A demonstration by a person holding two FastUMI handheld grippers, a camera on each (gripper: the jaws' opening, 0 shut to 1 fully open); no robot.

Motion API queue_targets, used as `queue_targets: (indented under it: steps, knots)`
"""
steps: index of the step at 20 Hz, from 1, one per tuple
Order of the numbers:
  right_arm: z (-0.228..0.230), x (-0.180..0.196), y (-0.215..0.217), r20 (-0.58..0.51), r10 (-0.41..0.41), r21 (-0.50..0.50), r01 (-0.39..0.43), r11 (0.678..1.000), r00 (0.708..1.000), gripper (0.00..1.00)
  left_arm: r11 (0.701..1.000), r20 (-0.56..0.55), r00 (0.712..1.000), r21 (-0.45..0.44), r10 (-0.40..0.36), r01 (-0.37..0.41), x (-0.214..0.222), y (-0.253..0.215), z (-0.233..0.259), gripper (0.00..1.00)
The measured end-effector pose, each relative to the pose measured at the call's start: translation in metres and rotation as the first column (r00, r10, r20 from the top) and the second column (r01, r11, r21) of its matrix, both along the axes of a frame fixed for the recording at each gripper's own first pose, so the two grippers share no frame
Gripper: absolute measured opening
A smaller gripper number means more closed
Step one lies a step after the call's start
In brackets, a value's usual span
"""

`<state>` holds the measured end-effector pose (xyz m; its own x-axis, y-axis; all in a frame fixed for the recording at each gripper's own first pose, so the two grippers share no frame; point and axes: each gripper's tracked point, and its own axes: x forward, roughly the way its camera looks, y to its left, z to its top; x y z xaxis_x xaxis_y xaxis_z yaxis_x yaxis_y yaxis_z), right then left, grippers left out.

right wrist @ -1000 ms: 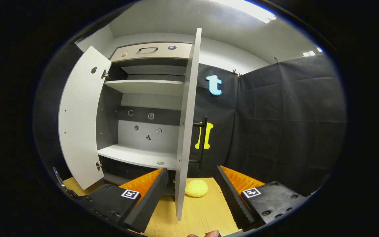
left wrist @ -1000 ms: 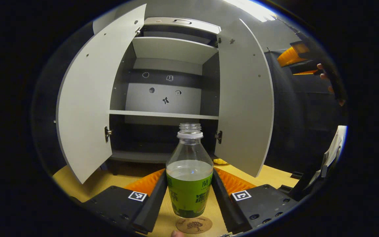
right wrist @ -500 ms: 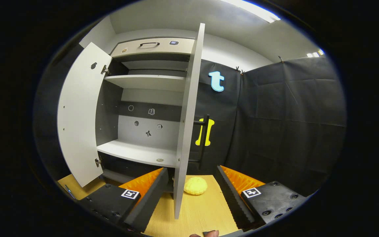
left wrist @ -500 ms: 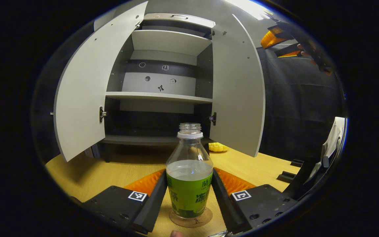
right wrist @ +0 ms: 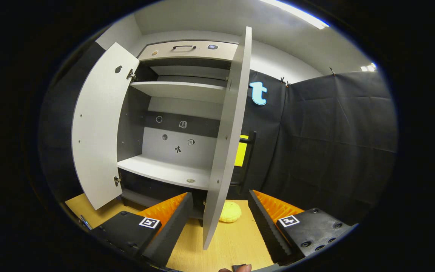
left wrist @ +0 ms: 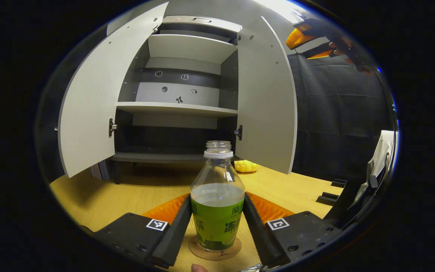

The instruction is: Grasp the bottle in the cabinet with the left hand and place it on the coaster, then close the right door with the right hand and the left door with the left hand.

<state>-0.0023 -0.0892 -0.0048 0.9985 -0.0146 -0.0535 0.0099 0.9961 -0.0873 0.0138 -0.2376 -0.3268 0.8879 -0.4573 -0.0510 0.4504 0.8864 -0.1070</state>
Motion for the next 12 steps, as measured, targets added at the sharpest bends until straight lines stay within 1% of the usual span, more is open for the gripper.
queue_targets:
  steps: [3,4,6,10,12]
  knots:
    - [-0.002,-0.001,0.001,0.002,0.003,0.005,-0.003,1.000,1.000,0.98,1.000,-0.029,0.999,0.003,-0.014,0.014,-0.003,-0.001,-0.004,0.82]
    - [-0.003,-0.001,0.001,0.002,0.000,0.007,0.000,1.000,1.000,0.98,1.000,-0.037,0.999,-0.001,-0.022,0.022,-0.004,-0.002,-0.003,0.89]
    - [-0.006,-0.002,0.000,-0.002,-0.003,0.007,0.003,1.000,1.000,0.98,0.999,-0.043,0.998,0.001,-0.039,0.039,-0.008,-0.001,-0.003,0.94]
    - [-0.009,-0.007,-0.009,0.000,-0.019,0.024,0.019,1.000,1.000,0.98,0.997,-0.069,0.995,0.016,-0.078,0.080,-0.025,0.005,-0.007,0.95]
    - [-0.010,-0.004,-0.020,-0.004,-0.042,0.040,0.042,0.998,0.999,0.98,0.998,-0.090,0.994,0.018,-0.065,0.067,-0.034,0.018,-0.004,0.95]
